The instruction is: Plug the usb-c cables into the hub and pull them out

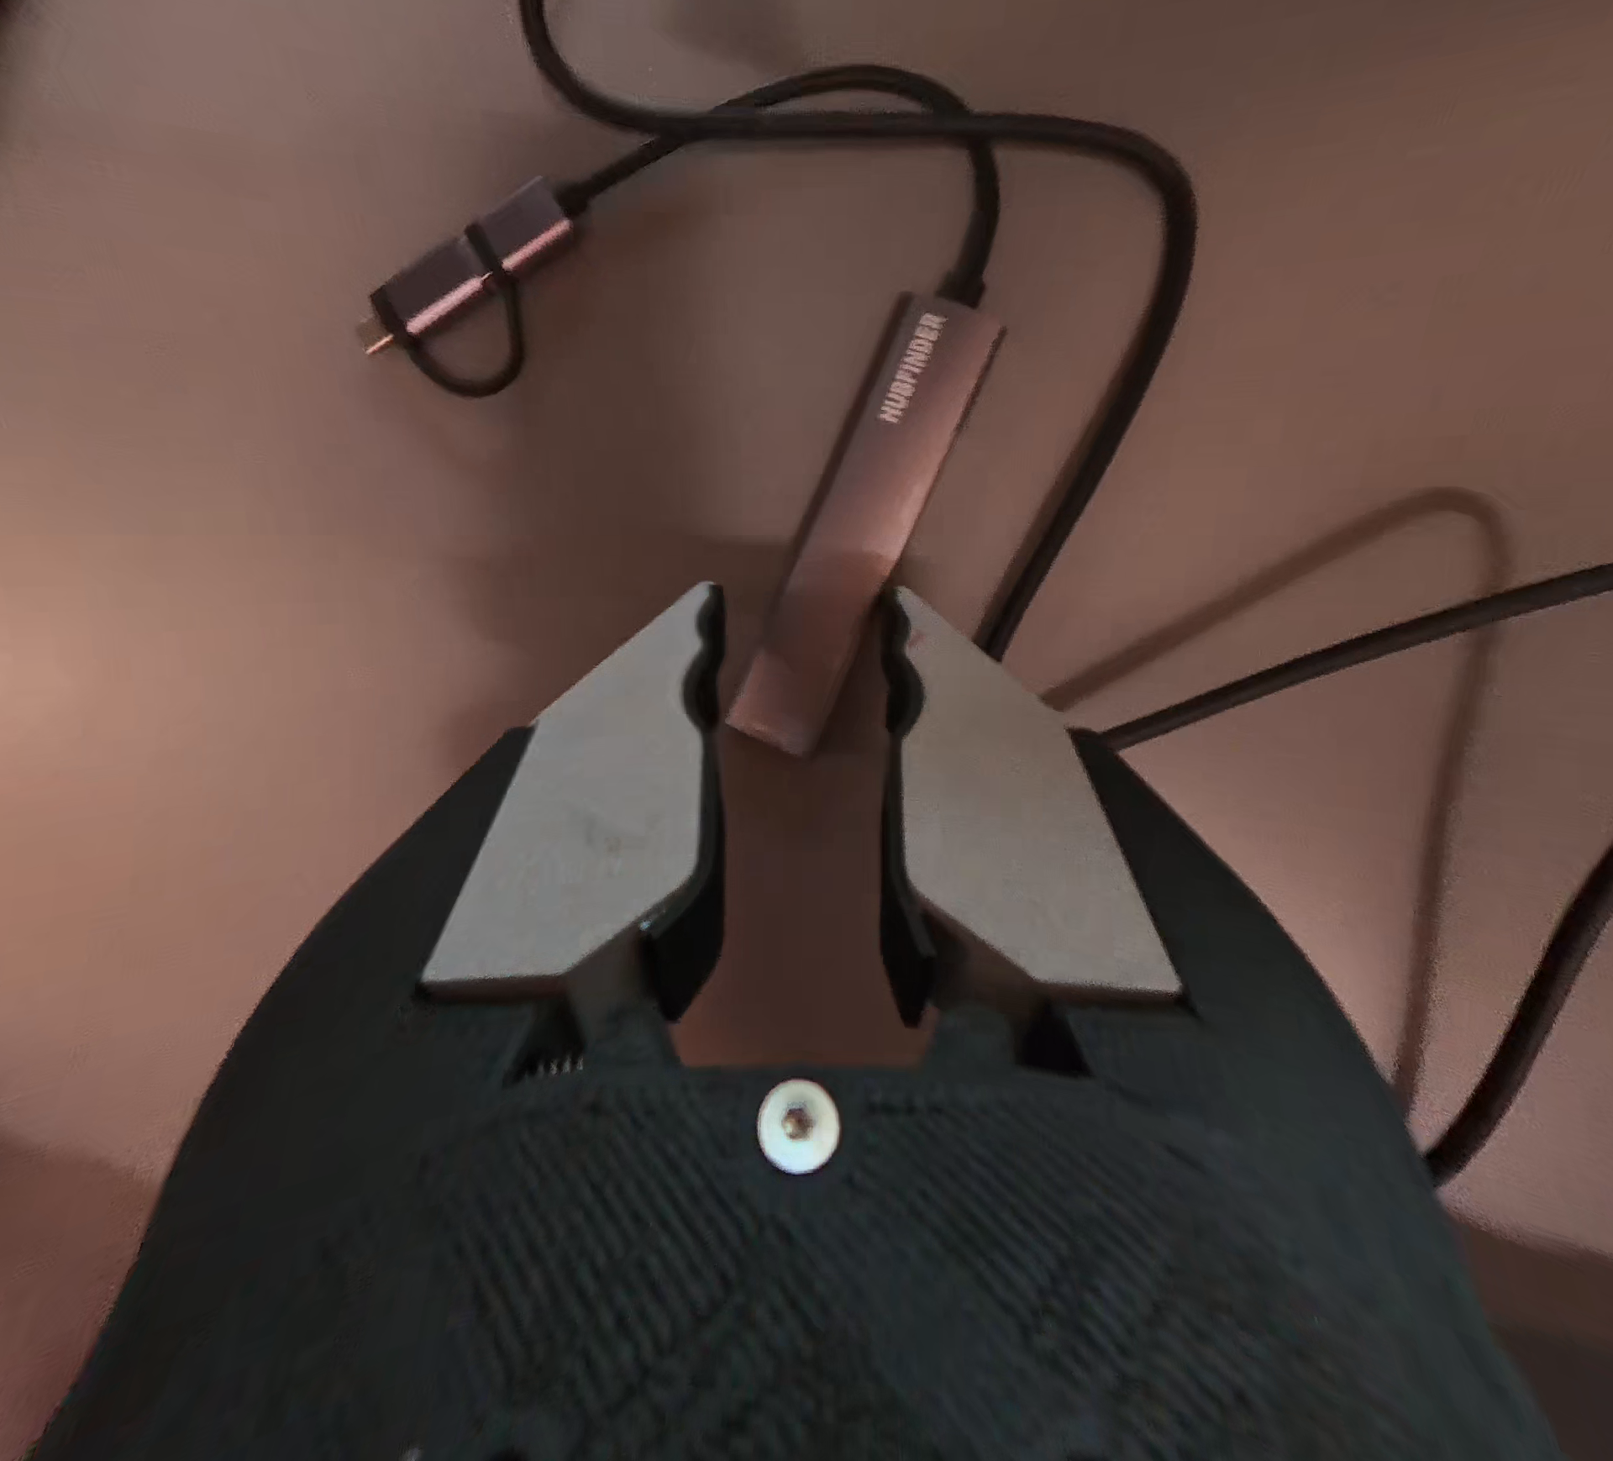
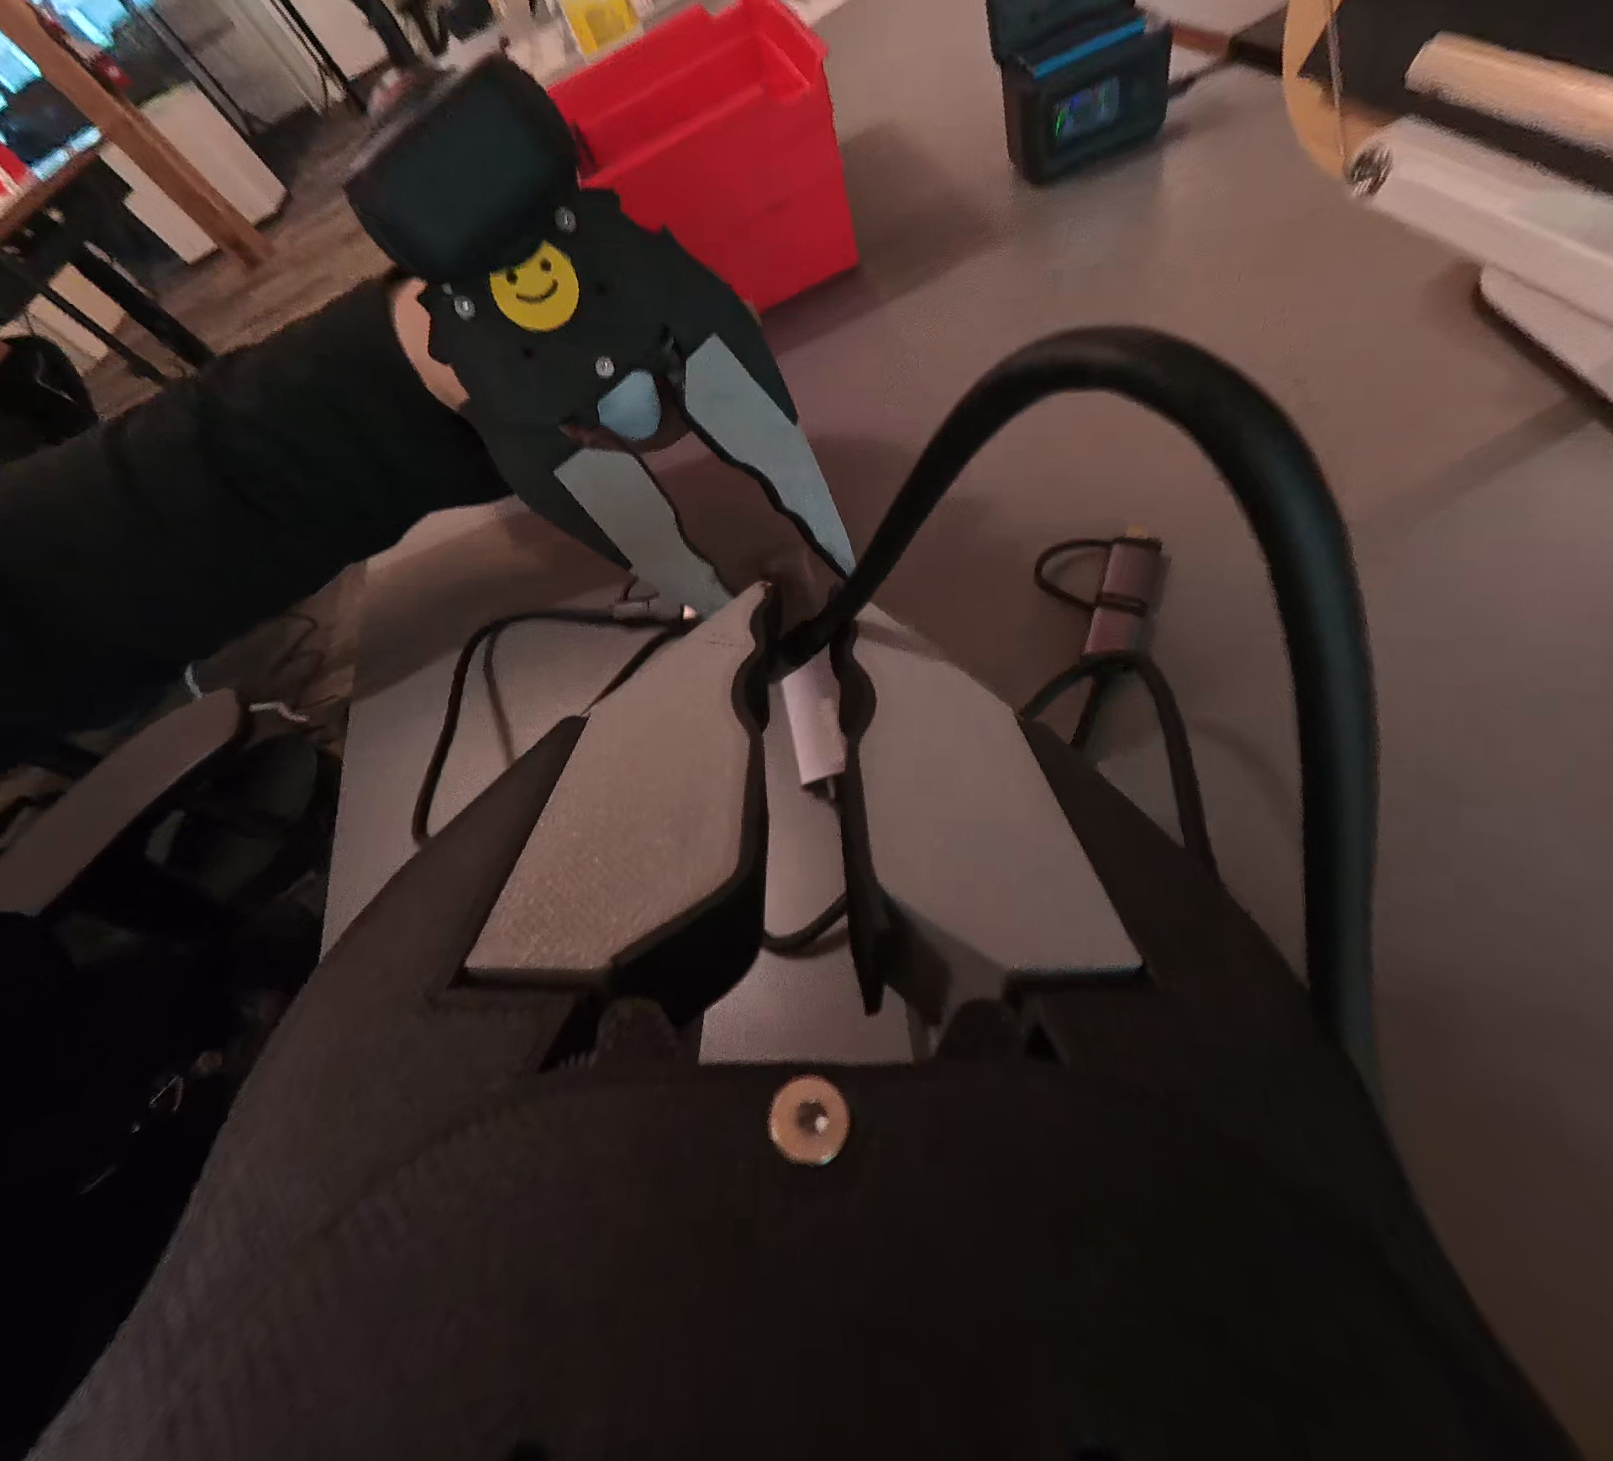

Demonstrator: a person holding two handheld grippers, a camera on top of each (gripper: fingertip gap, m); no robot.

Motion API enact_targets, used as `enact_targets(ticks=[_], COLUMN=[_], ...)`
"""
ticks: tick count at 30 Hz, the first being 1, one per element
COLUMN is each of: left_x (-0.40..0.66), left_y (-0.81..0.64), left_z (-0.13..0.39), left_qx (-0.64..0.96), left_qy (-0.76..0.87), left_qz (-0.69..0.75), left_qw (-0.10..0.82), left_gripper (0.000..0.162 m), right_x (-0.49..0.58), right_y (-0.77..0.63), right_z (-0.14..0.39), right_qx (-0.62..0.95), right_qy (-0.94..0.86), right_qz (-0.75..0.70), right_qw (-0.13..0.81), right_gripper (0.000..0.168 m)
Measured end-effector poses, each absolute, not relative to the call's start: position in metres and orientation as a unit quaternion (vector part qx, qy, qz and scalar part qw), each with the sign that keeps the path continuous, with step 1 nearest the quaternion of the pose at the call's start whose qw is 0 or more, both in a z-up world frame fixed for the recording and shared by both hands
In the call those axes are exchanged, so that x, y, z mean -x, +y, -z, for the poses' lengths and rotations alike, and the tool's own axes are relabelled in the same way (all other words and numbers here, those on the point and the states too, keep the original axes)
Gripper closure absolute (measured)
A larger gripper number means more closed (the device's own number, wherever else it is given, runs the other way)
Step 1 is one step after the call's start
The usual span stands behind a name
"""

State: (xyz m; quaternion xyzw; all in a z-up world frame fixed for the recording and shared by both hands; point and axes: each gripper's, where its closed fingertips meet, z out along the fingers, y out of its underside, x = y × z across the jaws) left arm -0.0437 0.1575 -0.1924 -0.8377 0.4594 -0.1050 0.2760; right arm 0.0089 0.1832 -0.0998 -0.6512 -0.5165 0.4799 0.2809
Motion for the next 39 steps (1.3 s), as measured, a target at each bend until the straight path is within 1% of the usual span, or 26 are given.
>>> enact_targets(ticks=[1, 3, 6, 9, 14, 16, 17, 18, 20, 22, 23, 24, 28, 30, 35, 37, 39], left_x=[0.039, 0.032, 0.031, 0.042, 0.05, 0.048, 0.046, 0.043, 0.044, 0.049, 0.051, 0.053, 0.056, 0.058, 0.071, 0.078, 0.09], left_y=[0.158, 0.163, 0.167, 0.172, 0.182, 0.181, 0.179, 0.176, 0.175, 0.176, 0.177, 0.178, 0.177, 0.175, 0.183, 0.188, 0.194], left_z=[0.193, 0.192, 0.19, 0.179, 0.154, 0.145, 0.141, 0.137, 0.129, 0.13, 0.13, 0.127, 0.109, 0.108, 0.134, 0.145, 0.152], left_qx=[0.832, 0.821, 0.792, 0.764, 0.735, 0.733, 0.736, 0.736, 0.738, 0.746, 0.745, 0.741, 0.729, 0.73, 0.779, 0.802, 0.822], left_qy=[0.459, 0.451, 0.453, 0.494, 0.473, 0.46, 0.449, 0.44, 0.418, 0.406, 0.408, 0.403, 0.387, 0.387, 0.356, 0.332, 0.302], left_qz=[0.126, 0.15, 0.14, 0.026, -0.033, -0.018, 0.002, 0.024, 0.046, 0.061, 0.062, 0.06, 0.059, 0.059, 0.061, 0.059, 0.039], left_qw=[0.284, 0.316, 0.385, 0.414, 0.485, 0.501, 0.507, 0.515, 0.527, 0.524, 0.525, 0.533, 0.562, 0.56, 0.512, 0.493, 0.481], left_gripper=[0.139, 0.139, 0.14, 0.14, 0.141, 0.142, 0.142, 0.156, 0.156, 0.157, 0.162, 0.162, 0.162, 0.162, 0.162, 0.162, 0.162], right_x=[-0.01, -0.014, -0.023, -0.033, -0.05, -0.052, -0.053, -0.054, -0.055, -0.051, -0.046, -0.04, -0.029, -0.027, -0.018, -0.014, -0.015], right_y=[0.181, 0.181, 0.189, 0.201, 0.202, 0.197, 0.196, 0.195, 0.192, 0.192, 0.189, 0.183, 0.182, 0.183, 0.18, 0.173, 0.165], right_z=[0.107, 0.125, 0.148, 0.161, 0.167, 0.164, 0.16, 0.154, 0.135, 0.112, 0.1, 0.089, 0.064, 0.053, 0.072, 0.071, 0.057], right_qx=[0.661, 0.686, 0.723, 0.751, 0.777, 0.778, 0.777, 0.773, 0.756, 0.735, 0.717, 0.695, 0.645, 0.622, 0.632, 0.616, 0.589], right_qy=[-0.522, -0.533, -0.54, -0.533, -0.522, -0.522, -0.519, -0.516, -0.514, -0.499, -0.497, -0.502, -0.519, -0.516, -0.533, -0.545, -0.553], right_qz=[-0.471, -0.439, -0.377, -0.331, -0.306, -0.314, -0.32, -0.331, -0.366, -0.408, -0.435, -0.458, -0.448, -0.452, -0.435, -0.436, -0.449], right_qw=[0.26, 0.228, 0.209, 0.206, 0.171, 0.158, 0.159, 0.163, 0.176, 0.209, 0.221, 0.234, 0.336, 0.378, 0.358, 0.364, 0.382], right_gripper=[0.161, 0.161, 0.161, 0.163, 0.164, 0.161, 0.154, 0.149, 0.146, 0.145, 0.144, 0.144, 0.145, 0.144, 0.144, 0.143, 0.142])
